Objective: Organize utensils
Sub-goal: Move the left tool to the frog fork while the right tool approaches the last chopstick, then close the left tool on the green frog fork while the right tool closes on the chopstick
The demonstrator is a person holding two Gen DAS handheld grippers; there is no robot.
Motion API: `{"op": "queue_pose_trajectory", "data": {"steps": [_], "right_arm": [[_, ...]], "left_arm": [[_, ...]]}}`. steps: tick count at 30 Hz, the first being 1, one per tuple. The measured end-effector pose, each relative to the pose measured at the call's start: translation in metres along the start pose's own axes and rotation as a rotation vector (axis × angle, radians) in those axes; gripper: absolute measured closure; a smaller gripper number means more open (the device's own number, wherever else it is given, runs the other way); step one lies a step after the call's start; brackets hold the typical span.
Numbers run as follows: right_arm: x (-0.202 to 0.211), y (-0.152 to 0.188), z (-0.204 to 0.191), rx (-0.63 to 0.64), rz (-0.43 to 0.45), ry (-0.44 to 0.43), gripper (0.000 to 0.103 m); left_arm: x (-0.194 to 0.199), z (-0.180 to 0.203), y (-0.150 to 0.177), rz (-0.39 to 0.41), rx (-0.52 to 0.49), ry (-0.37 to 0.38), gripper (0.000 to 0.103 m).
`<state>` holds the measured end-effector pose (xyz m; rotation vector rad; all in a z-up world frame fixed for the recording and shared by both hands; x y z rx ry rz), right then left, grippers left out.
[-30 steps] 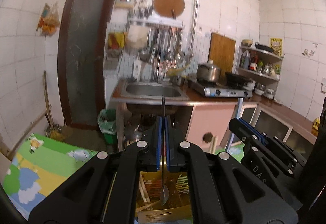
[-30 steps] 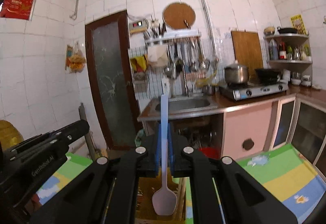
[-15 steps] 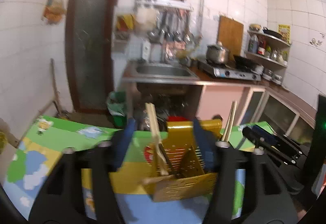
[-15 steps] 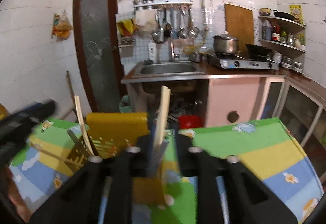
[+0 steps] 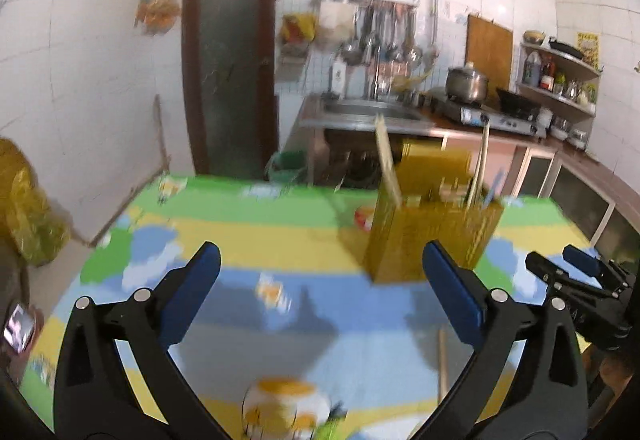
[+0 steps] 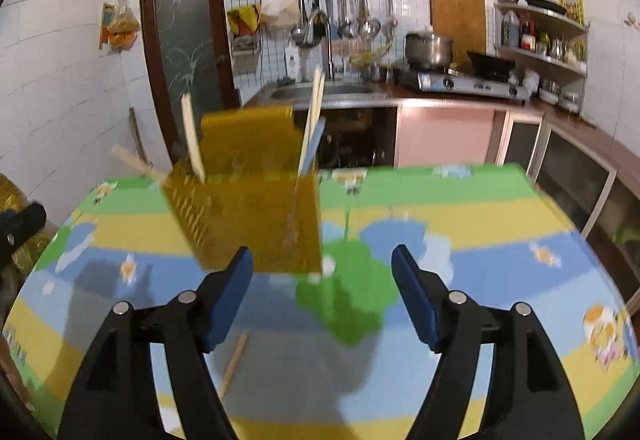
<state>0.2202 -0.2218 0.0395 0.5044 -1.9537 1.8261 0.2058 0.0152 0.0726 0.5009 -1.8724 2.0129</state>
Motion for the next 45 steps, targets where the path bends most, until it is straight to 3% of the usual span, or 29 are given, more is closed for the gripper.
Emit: {"op": "queue_pose_trajectory", "data": {"steps": [12, 23, 27, 34, 45], "right_arm": [[-0.011, 0.070, -0.036, 0.057, -0.130, -0.013, 0.031], [-0.044, 0.078, -0.067, 0.075, -0.238, 0.010, 0.032], [-0.065, 0.080, -0.071, 0.044, -0.308, 0.013, 0.050], [-0.069, 0.077, -0.082, 0.063, -0.312, -0.001, 0.092], [-0.039, 0.090, -0.041, 0.107, -0.333, -0.062, 0.093]], "left_arm": [[-0.003, -0.033, 0.079, -0.126, 0.034, -0.101, 0.005], [-0.031, -0.056, 0.100, -0.229, 0.085, -0.155, 0.005], [-0.037, -0.061, 0.102, -0.252, 0.102, -0.167, 0.005], [-0.043, -0.057, 0.107, -0.291, 0.094, -0.162, 0.005], [-0.033, -0.014, 0.122, -0.377, 0.044, -0.126, 0.005]]}}
Point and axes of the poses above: each gripper's, at about its wrist camera, not at the fingertips, and x roughly against the way its jaws point, z to its right, y to its underside, the point moved 1 cm from there along -x, roughly the way its jaws point, and after that the axes turned 2 degrees about x, right-handed, at the moved point
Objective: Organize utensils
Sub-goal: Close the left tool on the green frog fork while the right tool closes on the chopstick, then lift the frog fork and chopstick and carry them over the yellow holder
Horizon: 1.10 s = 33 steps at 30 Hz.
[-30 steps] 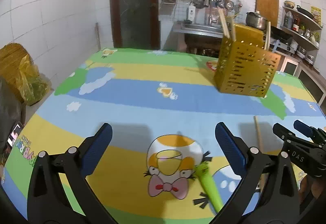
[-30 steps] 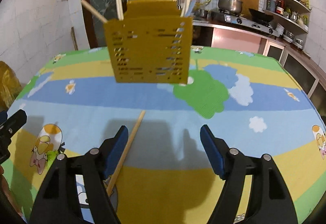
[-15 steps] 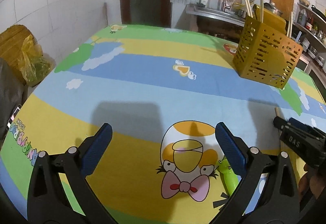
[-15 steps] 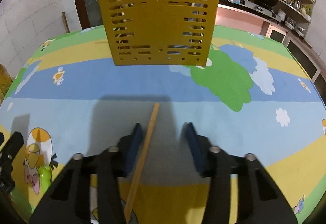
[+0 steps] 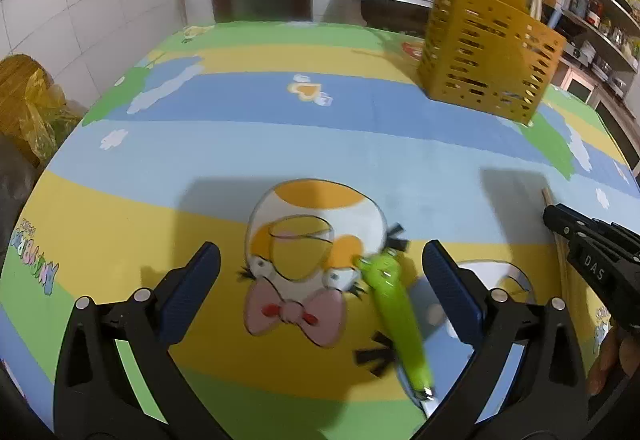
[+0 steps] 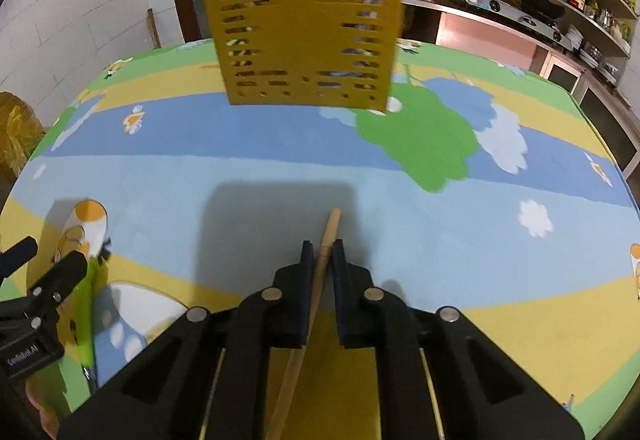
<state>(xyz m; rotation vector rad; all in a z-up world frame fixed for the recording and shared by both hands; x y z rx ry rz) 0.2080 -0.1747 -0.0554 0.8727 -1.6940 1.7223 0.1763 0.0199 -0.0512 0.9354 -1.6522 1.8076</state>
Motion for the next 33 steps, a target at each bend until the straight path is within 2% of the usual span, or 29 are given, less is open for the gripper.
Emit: {"op": "queue_pose_trajectory", "data": {"steps": [5, 10, 16, 21, 27, 33], "right_arm": [[0.006, 0.009, 0.017, -0.022, 0.008, -0.018, 0.093], [0.007, 0.014, 0.017, -0.035, 0.031, -0.016, 0.093], [0.008, 0.014, 0.019, -0.066, 0.020, -0.002, 0.093], [0.007, 0.014, 0.015, -0.063, 0.012, 0.043, 0.093], [0.006, 0.011, 0.007, -0.049, 0.006, 0.108, 0.093], [-0.002, 0.000, 0.012, -0.075, -0.013, 0.095, 0.094]], "left_arm": [[-0.003, 0.016, 0.013, -0.042, -0.008, -0.016, 0.006], [-0.006, 0.018, 0.020, -0.067, 0.002, -0.030, 0.015], [-0.003, 0.028, 0.018, -0.083, -0.028, 0.000, 0.045], [-0.005, 0.029, 0.009, -0.109, -0.032, 0.026, 0.076], [-0.015, 0.027, -0.005, -0.125, -0.043, 0.052, 0.084], [-0.025, 0.034, -0.019, -0.130, -0.079, 0.071, 0.085]]}}
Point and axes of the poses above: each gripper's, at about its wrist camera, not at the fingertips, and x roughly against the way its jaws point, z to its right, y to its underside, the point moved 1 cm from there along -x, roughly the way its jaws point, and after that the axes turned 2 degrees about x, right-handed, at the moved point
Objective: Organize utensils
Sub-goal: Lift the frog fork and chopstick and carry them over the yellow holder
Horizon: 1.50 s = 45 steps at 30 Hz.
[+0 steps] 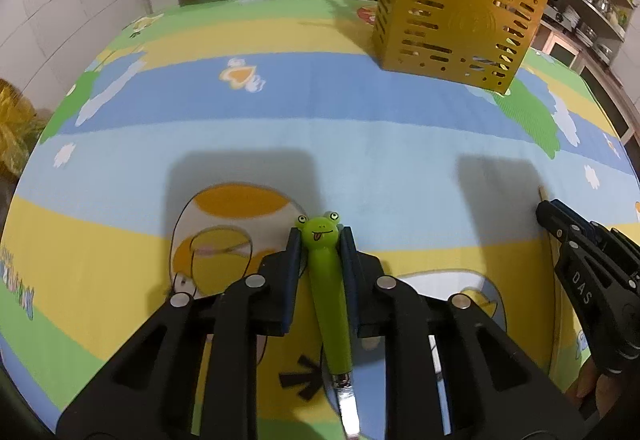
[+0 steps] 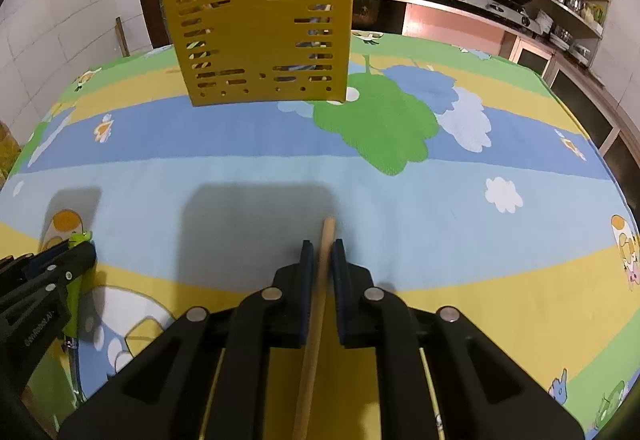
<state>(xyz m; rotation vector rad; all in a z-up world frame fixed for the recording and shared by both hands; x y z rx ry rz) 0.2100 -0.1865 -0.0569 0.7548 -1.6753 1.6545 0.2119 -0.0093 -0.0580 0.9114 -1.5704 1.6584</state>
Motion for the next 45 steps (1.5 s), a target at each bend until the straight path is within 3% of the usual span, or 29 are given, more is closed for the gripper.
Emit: {"op": "queue_pose_trajectory", "data": {"steps": [12, 15, 20, 36, 41, 45], "right_arm": [[-0.022, -0.027, 0.008, -0.043, 0.015, -0.079, 0.096], [-0.020, -0.025, 0.016, -0.080, 0.036, -0.141, 0.097], [-0.009, -0.025, 0.023, -0.105, 0.093, -0.169, 0.097], [0.105, -0.024, 0.018, -0.057, 0.588, -0.138, 0.097], [0.127, -0.020, 0.031, -0.093, 0.694, -0.161, 0.097], [0.137, -0.020, 0.037, -0.095, 0.741, -0.125, 0.097]], "left_arm": [[-0.021, 0.021, -0.031, 0.039, -0.102, -0.013, 0.085], [-0.021, 0.018, -0.035, 0.038, -0.087, 0.029, 0.085], [-0.012, 0.008, -0.037, 0.065, -0.036, 0.091, 0.085], [0.071, 0.005, -0.031, 0.388, -0.051, 0.121, 0.085], [0.092, 0.007, -0.026, 0.466, -0.063, 0.122, 0.085], [0.101, 0.007, -0.023, 0.510, -0.070, 0.119, 0.085]]}}
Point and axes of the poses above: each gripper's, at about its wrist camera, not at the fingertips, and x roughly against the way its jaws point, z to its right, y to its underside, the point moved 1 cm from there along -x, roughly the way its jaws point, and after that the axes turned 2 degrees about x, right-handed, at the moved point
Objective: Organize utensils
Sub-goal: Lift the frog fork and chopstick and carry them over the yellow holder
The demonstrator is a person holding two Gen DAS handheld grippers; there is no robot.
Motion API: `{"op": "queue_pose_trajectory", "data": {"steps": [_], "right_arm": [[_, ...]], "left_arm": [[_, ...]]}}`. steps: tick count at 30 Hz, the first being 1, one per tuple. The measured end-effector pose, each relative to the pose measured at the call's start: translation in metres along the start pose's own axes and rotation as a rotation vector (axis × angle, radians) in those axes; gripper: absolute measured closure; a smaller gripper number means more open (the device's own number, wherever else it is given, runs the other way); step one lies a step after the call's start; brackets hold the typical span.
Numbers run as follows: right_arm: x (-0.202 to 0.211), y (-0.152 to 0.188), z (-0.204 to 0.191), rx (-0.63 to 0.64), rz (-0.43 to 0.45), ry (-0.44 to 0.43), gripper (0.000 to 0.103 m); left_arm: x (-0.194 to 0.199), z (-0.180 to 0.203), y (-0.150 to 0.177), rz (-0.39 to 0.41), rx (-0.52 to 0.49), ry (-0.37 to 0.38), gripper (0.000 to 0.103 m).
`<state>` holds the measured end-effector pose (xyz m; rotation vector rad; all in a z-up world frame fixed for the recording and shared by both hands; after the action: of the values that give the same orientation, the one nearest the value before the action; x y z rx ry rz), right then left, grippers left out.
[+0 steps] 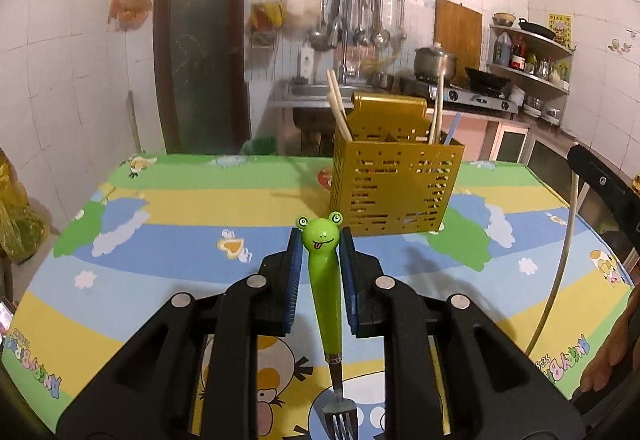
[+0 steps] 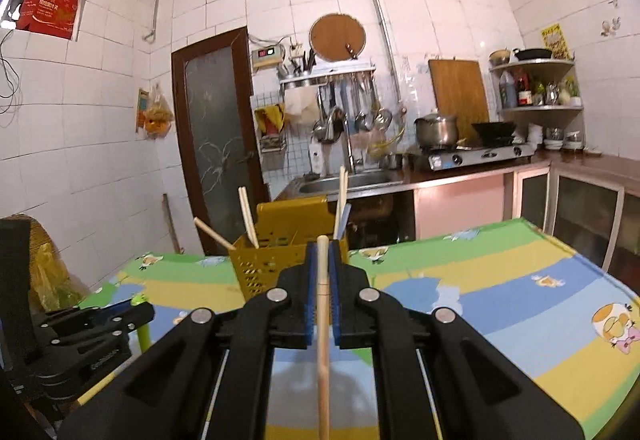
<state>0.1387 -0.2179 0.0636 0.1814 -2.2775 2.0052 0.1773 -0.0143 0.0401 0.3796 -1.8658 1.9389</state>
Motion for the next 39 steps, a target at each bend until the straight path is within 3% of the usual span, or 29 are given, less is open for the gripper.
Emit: {"op": "queue_pose_trajectory", "data": {"steps": [9, 19, 24, 31, 35, 39], "right_arm": [[0.002, -0.005, -0.004, 0.007, 0.019, 0.005, 0.097], [-0.006, -0.041, -0.006, 0.052, 0.068, 0.008, 0.097], [-0.019, -0.078, -0.011, 0.085, 0.118, 0.001, 0.097], [-0.054, -0.139, -0.019, 0.092, 0.200, -0.021, 0.097], [-0.085, -0.162, -0.021, 0.084, 0.228, -0.023, 0.097], [-0.123, -0.171, -0.017, 0.051, 0.237, -0.024, 0.097]], "left_arm": [[0.010, 0.002, -0.005, 0.043, -0.012, 0.003, 0.085], [0.013, 0.009, -0.027, 0.073, -0.024, 0.014, 0.085], [0.015, 0.018, -0.067, 0.124, -0.015, 0.037, 0.085], [0.016, 0.032, -0.153, 0.253, 0.004, 0.074, 0.085], [-0.006, 0.036, -0.188, 0.283, 0.014, 0.078, 0.085], [-0.039, 0.046, -0.202, 0.289, -0.006, 0.068, 0.085]]}}
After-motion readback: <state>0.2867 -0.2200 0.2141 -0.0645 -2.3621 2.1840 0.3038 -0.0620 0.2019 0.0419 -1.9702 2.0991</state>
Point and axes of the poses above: each gripper's, at about its wrist camera, not at the fingertips, and x roughly against the way its jaws point, z to its right, y to its underside, the point moved 1 cm from there along -x, roughly the way its jaws point, and after that the axes turned 2 degrees about x, right-handed, at the moved point
